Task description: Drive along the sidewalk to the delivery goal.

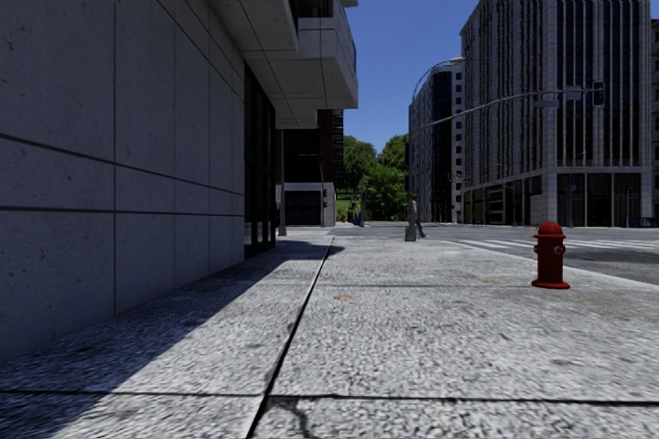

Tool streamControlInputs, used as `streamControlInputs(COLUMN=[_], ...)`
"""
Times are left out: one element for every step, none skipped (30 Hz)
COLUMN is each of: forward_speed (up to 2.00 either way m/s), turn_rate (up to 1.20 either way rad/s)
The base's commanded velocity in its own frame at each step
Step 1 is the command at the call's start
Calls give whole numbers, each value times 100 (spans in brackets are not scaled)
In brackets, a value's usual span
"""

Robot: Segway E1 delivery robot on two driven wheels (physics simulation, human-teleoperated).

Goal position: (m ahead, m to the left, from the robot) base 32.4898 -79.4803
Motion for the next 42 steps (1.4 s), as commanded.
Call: streamControlInputs(forward_speed=[192,192,192,192,192,192,192,192,192,192,192,192,192,192,192,192,192,192,192,193,193,193,193,193,193,193,193,193,193,193,193,193,193,193,193,193,193,193,193,193,193,193], turn_rate=[0,0,0,0,0,0,0,0,0,0,0,0,0,0,0,0,0,0,0,0,0,0,0,0,0,0,0,0,0,0,0,0,0,0,0,0,0,0,0,0,0,0])
